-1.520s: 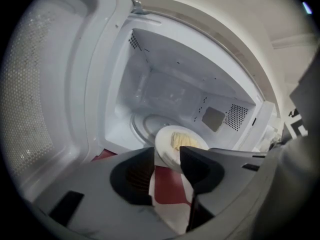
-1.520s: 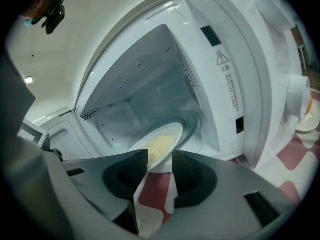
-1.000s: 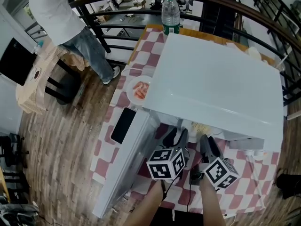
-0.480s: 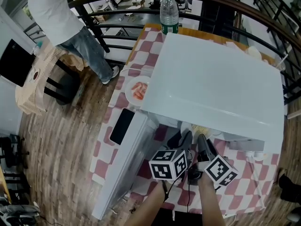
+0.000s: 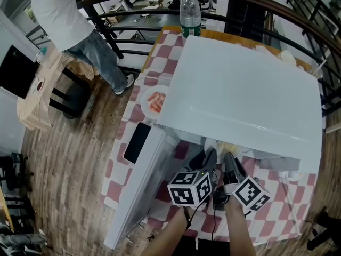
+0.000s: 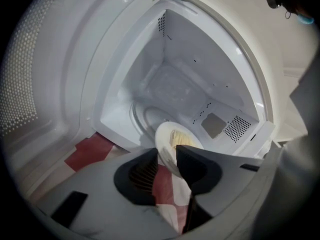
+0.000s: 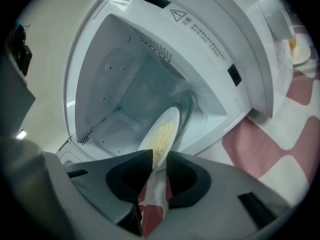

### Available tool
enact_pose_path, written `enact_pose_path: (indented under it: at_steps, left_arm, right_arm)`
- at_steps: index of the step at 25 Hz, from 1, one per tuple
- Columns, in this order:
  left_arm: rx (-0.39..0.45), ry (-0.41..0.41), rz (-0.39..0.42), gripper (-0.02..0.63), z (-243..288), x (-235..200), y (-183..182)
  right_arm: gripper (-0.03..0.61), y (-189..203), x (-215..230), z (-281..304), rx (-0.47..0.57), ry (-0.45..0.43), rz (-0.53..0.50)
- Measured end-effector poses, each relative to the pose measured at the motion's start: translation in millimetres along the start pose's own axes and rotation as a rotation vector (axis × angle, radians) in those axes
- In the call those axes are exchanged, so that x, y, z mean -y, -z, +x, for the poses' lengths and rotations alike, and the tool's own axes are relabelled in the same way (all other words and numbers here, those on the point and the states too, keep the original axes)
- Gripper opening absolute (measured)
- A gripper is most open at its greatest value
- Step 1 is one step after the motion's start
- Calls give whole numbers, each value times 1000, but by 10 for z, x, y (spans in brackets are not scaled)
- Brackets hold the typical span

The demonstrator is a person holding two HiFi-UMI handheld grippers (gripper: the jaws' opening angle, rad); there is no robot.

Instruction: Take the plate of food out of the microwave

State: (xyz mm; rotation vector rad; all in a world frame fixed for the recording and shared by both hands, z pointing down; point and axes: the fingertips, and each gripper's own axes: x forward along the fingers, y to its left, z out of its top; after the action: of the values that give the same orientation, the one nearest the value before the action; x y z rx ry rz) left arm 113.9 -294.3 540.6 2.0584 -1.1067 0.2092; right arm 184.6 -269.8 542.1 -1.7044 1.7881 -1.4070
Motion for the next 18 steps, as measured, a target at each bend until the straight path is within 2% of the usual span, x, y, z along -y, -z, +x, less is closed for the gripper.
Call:
enact_pose_path:
  at_steps: [6, 18]
  left_arm:
    - [23, 0, -56, 126, -41, 4, 11]
    - [61, 9, -31, 114, -203, 122, -2]
  right_arm:
    - [86, 20, -7, -31, -3, -3, -6]
    - [92, 47, -65, -205, -2, -10, -23]
